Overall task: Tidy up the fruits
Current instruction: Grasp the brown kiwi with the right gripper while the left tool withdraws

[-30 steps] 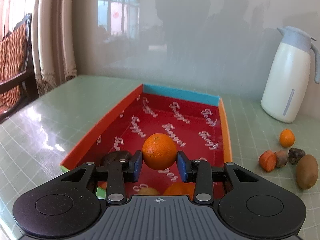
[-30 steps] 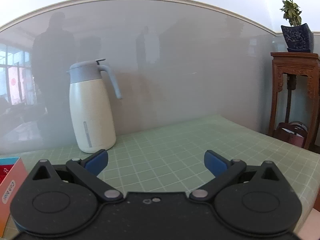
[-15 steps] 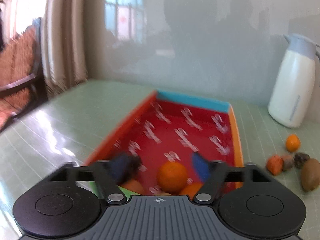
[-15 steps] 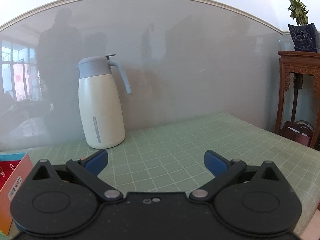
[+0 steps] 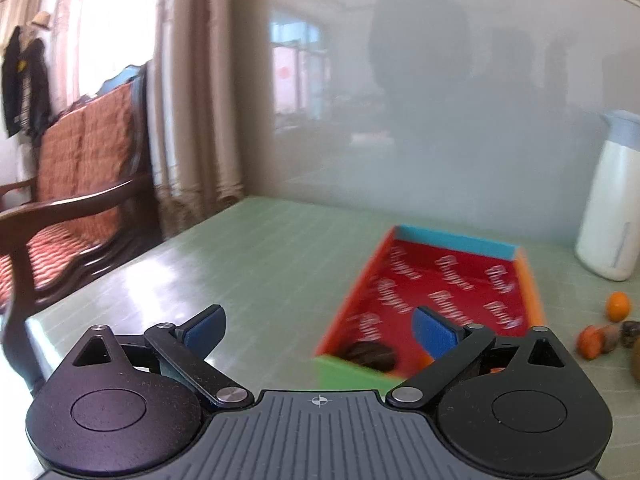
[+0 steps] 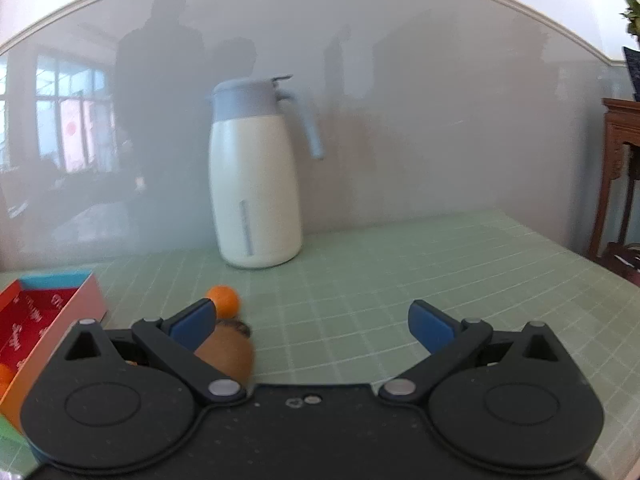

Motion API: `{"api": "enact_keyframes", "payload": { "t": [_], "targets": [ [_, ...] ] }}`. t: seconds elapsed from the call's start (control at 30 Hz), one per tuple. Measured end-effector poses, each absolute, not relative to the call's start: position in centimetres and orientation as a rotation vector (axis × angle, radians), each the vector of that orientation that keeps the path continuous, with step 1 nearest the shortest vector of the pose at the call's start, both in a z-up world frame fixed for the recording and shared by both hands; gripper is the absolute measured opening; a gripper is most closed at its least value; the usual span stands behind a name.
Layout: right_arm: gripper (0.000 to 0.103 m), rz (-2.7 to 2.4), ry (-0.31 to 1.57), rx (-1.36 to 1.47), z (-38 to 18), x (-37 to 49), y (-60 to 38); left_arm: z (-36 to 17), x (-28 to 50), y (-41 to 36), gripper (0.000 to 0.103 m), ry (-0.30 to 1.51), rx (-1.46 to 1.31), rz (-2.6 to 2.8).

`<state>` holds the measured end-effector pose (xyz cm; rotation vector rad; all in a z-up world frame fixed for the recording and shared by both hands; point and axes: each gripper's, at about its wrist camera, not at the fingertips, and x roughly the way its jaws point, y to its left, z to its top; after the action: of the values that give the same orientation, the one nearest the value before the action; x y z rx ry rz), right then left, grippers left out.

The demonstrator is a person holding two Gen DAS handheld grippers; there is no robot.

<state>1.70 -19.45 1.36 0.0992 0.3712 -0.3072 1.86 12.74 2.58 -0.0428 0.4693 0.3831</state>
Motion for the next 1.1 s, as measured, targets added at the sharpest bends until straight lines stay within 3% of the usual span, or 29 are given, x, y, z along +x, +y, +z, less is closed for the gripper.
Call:
{"api": "enact_keyframes", "payload": {
  "t": [0.43, 0.47, 0.57, 0.6, 0.83, 1.03, 1.1],
  "targets": [
    [0.097, -0.200, 0.492, 0.078, -0.3, 5.1, -16.2, 1.7, -1.2, 21.4, 0.103, 0.477, -0.211, 0.620],
    [0.094, -0.195, 0.500, 0.087, -0.4, 5.4, -16.2, 1.6, -1.4, 21.9, 0.103, 0.478, -0.219, 0.632],
    [0.063, -0.169, 0.552, 0.127, -1.1, 6.5, -16.3, 1.3, -1.9, 23.0, 0.103, 0.476, -0.235, 0.661],
    [0.059, -0.169, 0.568, 0.141, -1.3, 6.8, -16.4, 1.3, -2.0, 23.4, 0.103, 0.474, -0.238, 0.670],
    [0.060, -0.190, 0.603, 0.118, -2.0, 8.0, -15.7, 0.9, -2.8, 25.8, 0.103, 0.466, -0.283, 0.706],
    [0.046, -0.217, 0.615, 0.118, -2.3, 8.5, -16.2, 0.8, -2.9, 26.6, 0.103, 0.464, -0.304, 0.713],
    [0.045, -0.214, 0.618, 0.120, -2.4, 8.7, -16.3, 0.7, -3.0, 26.7, 0.103, 0.463, -0.305, 0.716]
  ]
}}
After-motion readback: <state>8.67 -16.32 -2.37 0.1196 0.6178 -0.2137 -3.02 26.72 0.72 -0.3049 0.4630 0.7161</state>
